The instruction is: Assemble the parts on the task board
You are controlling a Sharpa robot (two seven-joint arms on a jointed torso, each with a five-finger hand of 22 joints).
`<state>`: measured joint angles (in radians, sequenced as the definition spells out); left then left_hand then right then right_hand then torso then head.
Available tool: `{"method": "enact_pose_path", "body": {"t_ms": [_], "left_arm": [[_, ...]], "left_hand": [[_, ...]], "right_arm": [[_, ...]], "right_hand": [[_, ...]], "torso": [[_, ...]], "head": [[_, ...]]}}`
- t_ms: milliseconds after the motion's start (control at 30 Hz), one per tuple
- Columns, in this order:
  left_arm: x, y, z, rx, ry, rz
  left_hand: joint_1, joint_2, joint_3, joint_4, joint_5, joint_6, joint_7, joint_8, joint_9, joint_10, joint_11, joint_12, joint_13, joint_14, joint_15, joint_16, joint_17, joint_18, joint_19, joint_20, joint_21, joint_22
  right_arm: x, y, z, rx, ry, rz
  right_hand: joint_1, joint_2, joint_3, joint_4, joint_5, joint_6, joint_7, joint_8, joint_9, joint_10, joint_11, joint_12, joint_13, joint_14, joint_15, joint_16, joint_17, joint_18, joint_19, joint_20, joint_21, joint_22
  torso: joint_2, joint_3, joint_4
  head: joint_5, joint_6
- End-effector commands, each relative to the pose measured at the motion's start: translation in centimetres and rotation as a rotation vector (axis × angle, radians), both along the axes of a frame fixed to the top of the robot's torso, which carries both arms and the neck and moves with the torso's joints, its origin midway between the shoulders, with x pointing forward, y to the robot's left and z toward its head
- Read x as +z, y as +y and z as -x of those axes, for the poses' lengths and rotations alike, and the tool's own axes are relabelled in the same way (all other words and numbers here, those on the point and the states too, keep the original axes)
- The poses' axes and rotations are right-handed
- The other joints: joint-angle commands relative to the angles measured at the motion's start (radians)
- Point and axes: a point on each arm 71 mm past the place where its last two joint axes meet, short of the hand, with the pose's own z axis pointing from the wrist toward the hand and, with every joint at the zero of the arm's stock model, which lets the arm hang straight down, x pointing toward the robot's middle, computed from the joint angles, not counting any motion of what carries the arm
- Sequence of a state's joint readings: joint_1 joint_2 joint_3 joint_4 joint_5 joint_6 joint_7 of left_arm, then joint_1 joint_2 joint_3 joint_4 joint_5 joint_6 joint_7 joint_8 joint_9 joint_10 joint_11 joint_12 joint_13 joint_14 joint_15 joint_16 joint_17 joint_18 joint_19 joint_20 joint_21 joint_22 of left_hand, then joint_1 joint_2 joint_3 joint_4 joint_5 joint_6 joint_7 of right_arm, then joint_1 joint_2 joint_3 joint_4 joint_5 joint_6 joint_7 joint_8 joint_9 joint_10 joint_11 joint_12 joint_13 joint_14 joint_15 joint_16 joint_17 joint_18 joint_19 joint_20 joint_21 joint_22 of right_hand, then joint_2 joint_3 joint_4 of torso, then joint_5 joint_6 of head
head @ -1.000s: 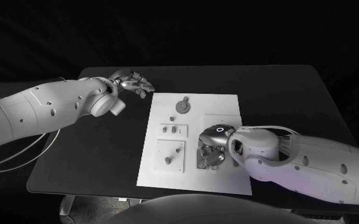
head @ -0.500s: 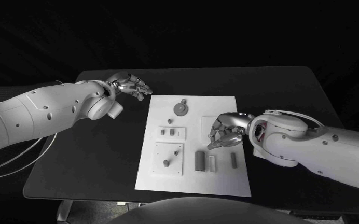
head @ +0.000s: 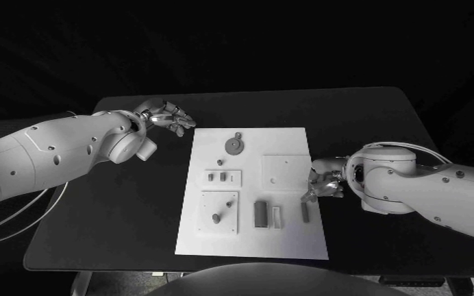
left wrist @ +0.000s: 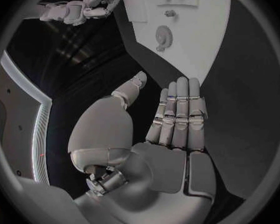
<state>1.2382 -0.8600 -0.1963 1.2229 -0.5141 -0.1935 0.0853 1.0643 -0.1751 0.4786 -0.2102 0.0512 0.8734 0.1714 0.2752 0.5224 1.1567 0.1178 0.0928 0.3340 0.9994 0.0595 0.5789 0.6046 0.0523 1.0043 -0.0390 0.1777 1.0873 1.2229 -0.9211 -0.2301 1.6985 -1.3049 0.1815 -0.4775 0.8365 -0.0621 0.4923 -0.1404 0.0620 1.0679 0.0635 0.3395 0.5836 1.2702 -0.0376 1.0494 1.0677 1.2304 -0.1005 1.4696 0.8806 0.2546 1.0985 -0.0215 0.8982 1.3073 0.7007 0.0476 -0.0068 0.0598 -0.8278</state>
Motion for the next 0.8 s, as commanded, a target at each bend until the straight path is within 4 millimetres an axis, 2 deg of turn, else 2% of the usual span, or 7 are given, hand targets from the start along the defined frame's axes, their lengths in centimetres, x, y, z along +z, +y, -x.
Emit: {"method": "enact_pose_path", "body": {"t_ms": [33,133,300,533,800], "left_arm": [[0.1,-0.3,0.0,-0.009,-0.001,0.003],[0.1,-0.3,0.0,-0.008,-0.001,0.003],[0.1,-0.3,0.0,-0.010,0.001,0.003],[0.0,-0.4,0.0,-0.016,0.004,0.005],[0.0,-0.4,0.0,-0.018,0.006,0.005]], "left_hand": [[-0.009,-0.002,0.001,0.008,0.000,0.000,0.002,0.000,-0.001,0.006,0.000,0.003,0.001,0.010,0.000,-0.007,0.002,0.008,0.010,0.000,-0.006,0.001],[-0.010,-0.002,0.001,0.008,0.000,0.000,0.002,0.000,-0.001,0.006,-0.001,0.003,0.001,0.010,0.000,-0.007,0.003,0.008,0.010,0.000,-0.007,0.001],[-0.011,0.000,0.002,0.010,0.000,0.001,0.001,0.001,-0.001,0.006,-0.001,0.003,0.001,0.010,0.000,-0.008,0.004,0.008,0.010,0.000,-0.007,0.002],[-0.012,0.001,0.001,0.012,0.000,0.004,0.000,0.003,-0.001,0.007,-0.001,0.002,0.002,0.011,0.000,-0.010,0.006,0.008,0.010,0.000,-0.008,0.002],[-0.013,0.002,0.001,0.013,0.000,0.005,-0.001,0.004,0.000,0.008,-0.001,0.002,0.002,0.011,-0.001,-0.011,0.008,0.008,0.011,0.000,-0.008,0.002]], "right_arm": [[-0.4,-0.5,0.6,-0.013,0.070,0.091],[-0.5,-0.6,0.8,-0.026,0.096,0.095],[-0.5,-0.8,0.8,-0.042,0.100,0.095],[-1.0,0.2,0.6,-0.041,0.099,0.082],[-2.2,1.0,0.6,-0.016,0.102,0.105]], "right_hand": [[-0.011,0.006,-0.010,-0.001,0.001,0.012,0.000,0.006,-0.001,-0.001,-0.008,-0.006,0.000,0.005,0.008,-0.001,0.012,0.007,-0.005,0.001,-0.001,0.018],[-0.025,0.004,-0.014,0.004,-0.001,0.019,-0.003,0.007,-0.002,0.003,-0.011,-0.003,0.001,0.015,0.010,0.004,0.028,0.007,-0.002,0.000,0.002,0.018],[-0.052,0.002,-0.016,0.020,-0.001,0.026,-0.006,0.007,-0.006,0.008,-0.014,-0.001,0.003,0.025,0.011,0.009,0.043,0.007,0.000,-0.004,0.005,0.019],[-0.096,-0.003,-0.019,0.050,-0.001,0.033,-0.009,0.006,-0.010,0.011,-0.017,0.002,0.007,0.032,0.011,0.014,0.059,0.007,-0.001,-0.008,0.008,0.019],[-0.116,-0.014,-0.016,0.065,-0.002,0.036,-0.010,0.006,-0.012,0.012,-0.019,0.005,0.010,0.036,0.011,0.017,0.068,0.007,-0.001,-0.011,0.011,0.019]], "torso": [[0.000,0.0012,-0.0012],[0.000,0.0014,0.0006],[0.000,0.0005,-0.0008],[0.000,-0.0002,0.0023],[0.001,-0.0006,0.0019]], "head": [[-0.006,0.002],[-0.007,0.001],[-0.010,-0.002],[-0.015,-0.006],[-0.015,-0.010]]}}
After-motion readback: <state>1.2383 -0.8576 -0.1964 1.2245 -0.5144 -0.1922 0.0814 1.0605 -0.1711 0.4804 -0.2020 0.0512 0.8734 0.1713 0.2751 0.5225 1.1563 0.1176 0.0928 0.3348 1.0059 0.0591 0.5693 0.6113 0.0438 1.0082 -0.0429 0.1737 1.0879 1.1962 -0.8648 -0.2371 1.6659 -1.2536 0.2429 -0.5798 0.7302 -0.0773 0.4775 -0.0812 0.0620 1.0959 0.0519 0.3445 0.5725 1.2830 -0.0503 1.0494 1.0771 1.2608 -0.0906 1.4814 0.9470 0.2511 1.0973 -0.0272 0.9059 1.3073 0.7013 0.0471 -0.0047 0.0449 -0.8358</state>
